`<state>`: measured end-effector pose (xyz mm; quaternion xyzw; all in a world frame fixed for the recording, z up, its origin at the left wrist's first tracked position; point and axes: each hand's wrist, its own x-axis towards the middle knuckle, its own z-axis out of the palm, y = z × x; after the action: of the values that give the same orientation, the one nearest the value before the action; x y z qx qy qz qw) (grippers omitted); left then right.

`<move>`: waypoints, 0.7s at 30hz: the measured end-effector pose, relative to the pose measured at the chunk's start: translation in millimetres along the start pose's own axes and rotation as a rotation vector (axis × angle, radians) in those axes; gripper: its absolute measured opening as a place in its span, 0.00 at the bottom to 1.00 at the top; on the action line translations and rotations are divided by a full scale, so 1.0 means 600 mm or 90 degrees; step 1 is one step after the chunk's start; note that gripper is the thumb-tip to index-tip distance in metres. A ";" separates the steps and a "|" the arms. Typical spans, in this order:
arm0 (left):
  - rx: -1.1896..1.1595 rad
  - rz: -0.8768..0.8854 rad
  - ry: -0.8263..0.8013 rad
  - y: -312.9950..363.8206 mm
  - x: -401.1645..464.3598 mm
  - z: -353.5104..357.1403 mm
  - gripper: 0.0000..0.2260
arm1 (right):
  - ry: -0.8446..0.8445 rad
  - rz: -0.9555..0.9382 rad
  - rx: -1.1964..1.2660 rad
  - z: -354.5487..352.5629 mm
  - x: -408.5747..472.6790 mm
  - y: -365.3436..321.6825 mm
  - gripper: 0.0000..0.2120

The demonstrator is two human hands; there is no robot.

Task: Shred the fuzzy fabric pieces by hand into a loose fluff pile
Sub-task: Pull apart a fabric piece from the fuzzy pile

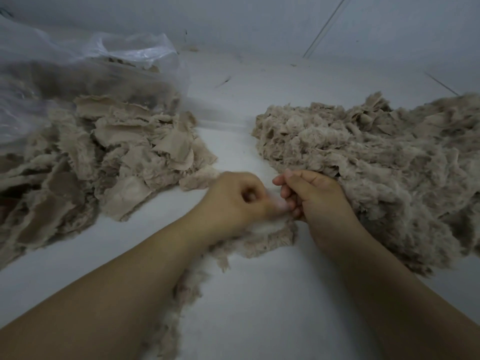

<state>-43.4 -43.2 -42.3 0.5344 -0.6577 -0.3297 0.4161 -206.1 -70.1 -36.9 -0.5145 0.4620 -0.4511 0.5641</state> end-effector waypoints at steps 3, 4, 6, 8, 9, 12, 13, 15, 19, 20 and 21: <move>0.215 0.032 -0.242 0.008 -0.004 -0.005 0.16 | 0.008 0.000 -0.005 -0.002 -0.001 -0.001 0.17; 0.221 0.047 -0.245 0.007 -0.004 -0.008 0.12 | 0.012 0.001 -0.005 -0.002 -0.001 -0.001 0.16; 0.096 0.018 -0.153 0.003 -0.004 -0.005 0.07 | 0.013 0.005 0.006 0.000 0.000 -0.002 0.15; -0.119 -0.066 0.000 0.000 0.001 0.000 0.07 | 0.010 0.008 0.019 0.002 0.002 -0.003 0.15; -0.214 -0.097 0.050 0.000 0.003 0.000 0.07 | 0.008 0.008 0.020 0.002 0.002 -0.002 0.14; -0.287 -0.104 0.091 -0.003 0.007 -0.004 0.05 | -0.010 0.000 0.012 0.002 0.002 0.000 0.11; -0.293 -0.103 0.082 -0.003 0.006 -0.004 0.06 | -0.016 -0.006 0.008 0.003 0.001 0.000 0.11; -0.313 -0.104 0.055 -0.002 0.005 -0.003 0.07 | -0.029 -0.024 -0.004 0.003 -0.001 0.002 0.10; -0.310 -0.090 0.036 0.001 0.005 0.001 0.10 | -0.027 -0.021 -0.030 0.001 0.002 0.004 0.08; -0.304 -0.084 0.036 0.002 0.005 0.002 0.08 | -0.026 -0.018 -0.033 0.001 0.003 0.004 0.09; -0.300 -0.081 0.032 0.004 0.005 0.004 0.05 | -0.028 -0.017 -0.033 0.001 0.004 0.003 0.10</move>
<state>-46.5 -45.4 -40.7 0.4710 -0.5175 -0.4859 0.5238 -204.8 -72.0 -39.0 -0.5446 0.4542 -0.4352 0.5547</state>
